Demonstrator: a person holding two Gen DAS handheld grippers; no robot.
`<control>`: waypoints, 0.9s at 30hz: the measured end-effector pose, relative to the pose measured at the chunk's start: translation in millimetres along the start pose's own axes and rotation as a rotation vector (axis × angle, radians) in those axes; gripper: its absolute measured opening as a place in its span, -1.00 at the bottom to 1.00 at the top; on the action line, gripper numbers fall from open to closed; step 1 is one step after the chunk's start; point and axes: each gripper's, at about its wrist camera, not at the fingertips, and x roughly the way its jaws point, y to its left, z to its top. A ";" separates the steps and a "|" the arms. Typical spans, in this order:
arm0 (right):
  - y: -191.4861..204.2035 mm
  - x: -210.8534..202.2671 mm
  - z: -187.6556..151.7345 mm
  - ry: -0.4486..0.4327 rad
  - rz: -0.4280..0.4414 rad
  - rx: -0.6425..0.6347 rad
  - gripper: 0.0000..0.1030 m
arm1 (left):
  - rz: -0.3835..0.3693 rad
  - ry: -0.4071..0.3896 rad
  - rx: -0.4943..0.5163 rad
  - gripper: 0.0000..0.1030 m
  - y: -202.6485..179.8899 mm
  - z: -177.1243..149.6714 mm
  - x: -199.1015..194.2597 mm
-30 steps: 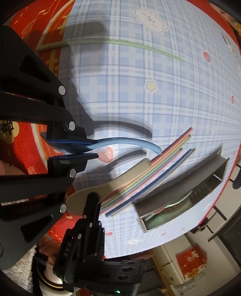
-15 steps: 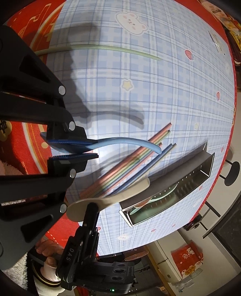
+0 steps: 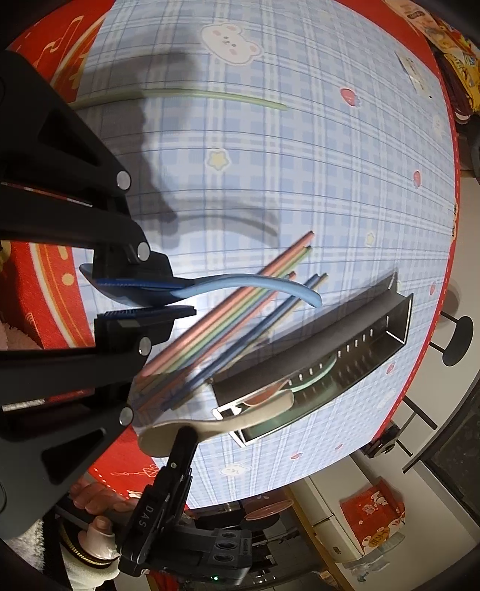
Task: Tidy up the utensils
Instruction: 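Lower the blue spoon into the metal tray while the right gripper drops the cream spoon in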
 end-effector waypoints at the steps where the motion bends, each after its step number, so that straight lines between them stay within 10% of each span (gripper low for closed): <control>1: -3.1 -3.4 2.8 -0.008 -0.005 0.001 -0.86 | -0.002 -0.003 0.004 -0.75 -2.9 4.4 -0.9; 27: -42.5 11.2 87.5 0.000 -0.138 -0.079 -0.86 | -0.074 -0.003 -0.278 -0.75 -83.1 87.7 75.6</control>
